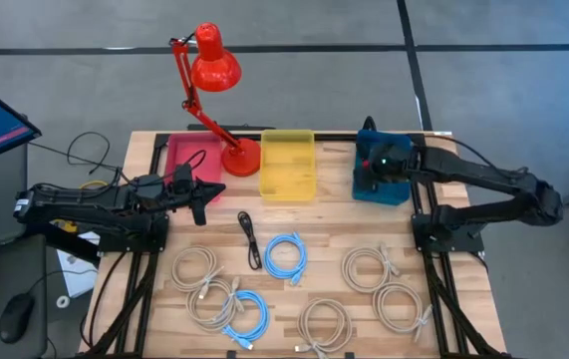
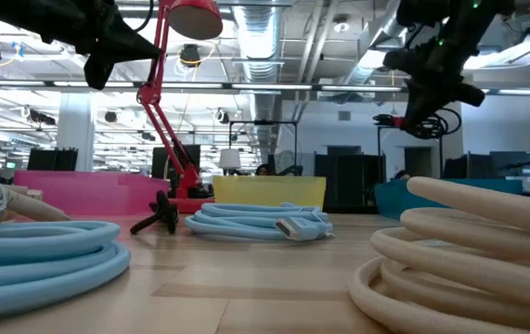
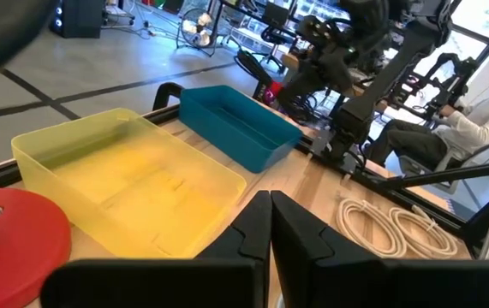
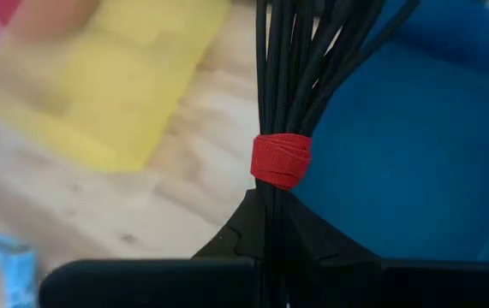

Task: Sort HDMI cables
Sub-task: Put the black HDMI cable into the blue bin

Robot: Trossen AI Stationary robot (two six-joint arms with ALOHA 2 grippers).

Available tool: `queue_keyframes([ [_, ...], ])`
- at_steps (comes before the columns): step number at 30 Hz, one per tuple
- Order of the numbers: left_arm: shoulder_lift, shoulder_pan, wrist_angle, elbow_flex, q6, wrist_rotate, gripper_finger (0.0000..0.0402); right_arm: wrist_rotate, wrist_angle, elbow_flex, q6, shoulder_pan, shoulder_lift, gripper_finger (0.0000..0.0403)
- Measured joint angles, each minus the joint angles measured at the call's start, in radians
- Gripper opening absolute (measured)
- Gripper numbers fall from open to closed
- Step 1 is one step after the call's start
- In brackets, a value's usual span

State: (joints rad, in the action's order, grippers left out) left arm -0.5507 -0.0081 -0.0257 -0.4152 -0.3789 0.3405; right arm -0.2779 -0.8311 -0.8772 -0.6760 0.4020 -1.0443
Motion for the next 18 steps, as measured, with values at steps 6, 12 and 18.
queue_keyframes([
  [6, 0.0, 0.0, 0.0, 0.0, 0.0, 0.0, 0.001, 0.016, -0.001, 0.0, 0.111, 0.152, -0.028, 0.0005],
  [12, 0.0, 0.0, 0.0, 0.0, 0.0, 0.0, 0.001, 0.041, -0.007, 0.0, 0.2, 0.278, -0.09, 0.0005],
  [18, 0.0, 0.0, 0.0, 0.0, 0.0, 0.0, 0.001, 0.044, -0.006, 0.0, 0.272, 0.366, -0.201, 0.0005],
])
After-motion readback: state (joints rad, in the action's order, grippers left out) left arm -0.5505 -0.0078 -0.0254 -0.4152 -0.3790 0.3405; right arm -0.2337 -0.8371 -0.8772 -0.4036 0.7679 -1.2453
